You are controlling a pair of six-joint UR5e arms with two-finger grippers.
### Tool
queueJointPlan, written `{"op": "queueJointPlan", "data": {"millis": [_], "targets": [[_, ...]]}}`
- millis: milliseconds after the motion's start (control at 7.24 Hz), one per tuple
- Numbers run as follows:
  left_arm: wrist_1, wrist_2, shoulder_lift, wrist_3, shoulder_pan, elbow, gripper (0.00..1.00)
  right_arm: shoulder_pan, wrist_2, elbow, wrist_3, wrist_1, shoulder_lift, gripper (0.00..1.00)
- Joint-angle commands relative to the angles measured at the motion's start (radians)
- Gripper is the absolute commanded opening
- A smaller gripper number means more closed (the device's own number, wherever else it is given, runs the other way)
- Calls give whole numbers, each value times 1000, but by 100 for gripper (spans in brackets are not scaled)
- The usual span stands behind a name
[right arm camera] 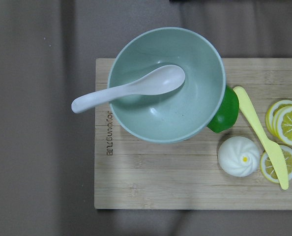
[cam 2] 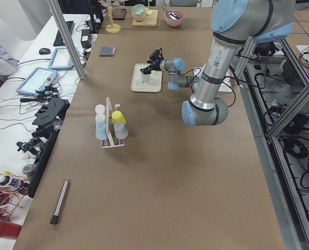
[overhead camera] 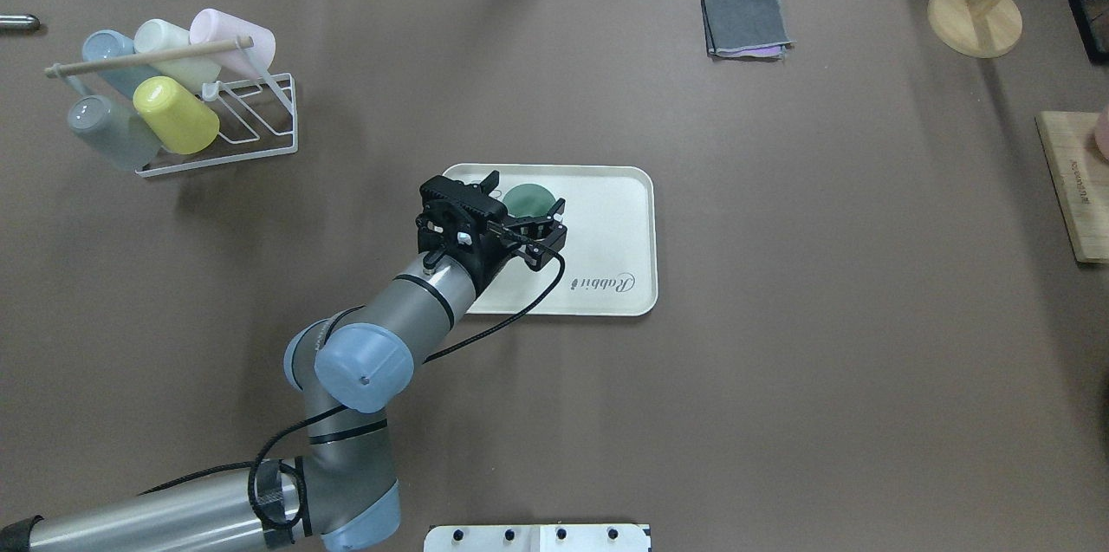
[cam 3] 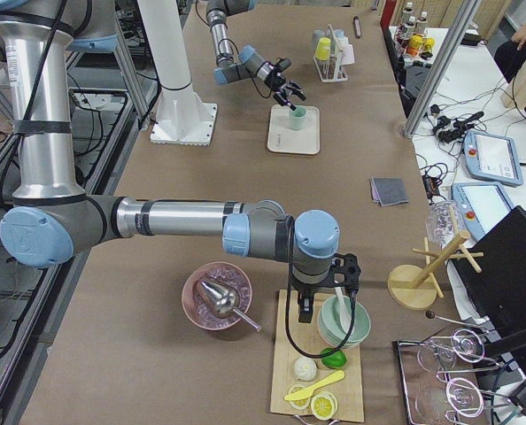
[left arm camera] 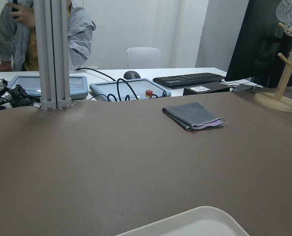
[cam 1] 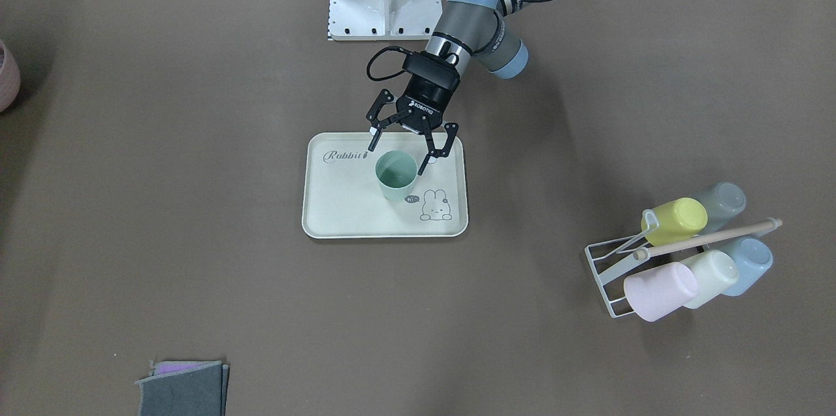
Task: Pick up and place green cup on tray
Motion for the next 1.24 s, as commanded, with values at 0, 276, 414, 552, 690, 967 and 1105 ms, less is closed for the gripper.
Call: {"op": "queueJointPlan", "data": {"millis": [0,276,414,552,690,967,1105], "targets": [[82,-113,148,2,-84,-203,98,0,1,0,1,0,0,100],[271,-294,219,-15,-234,-374,98,0,2,-1,1,-1,-3,100],[294,-456,252,-41,-361,-371,98,0,2,2,1,-1,-5,100],[357,-649,256,-41,-509,-363,98,0,5,3,1,-1,-6,100],[403,-794,262,-31,-629,-347,98,0,14,3,1,-1,-11,100],[432,-1115,285,7,-887,-232,98,0,16,3,-4,-1,-11,100],[426,-1216,340,34,-987,-177,98,0,16,5,-4,0,-11,100]]}}
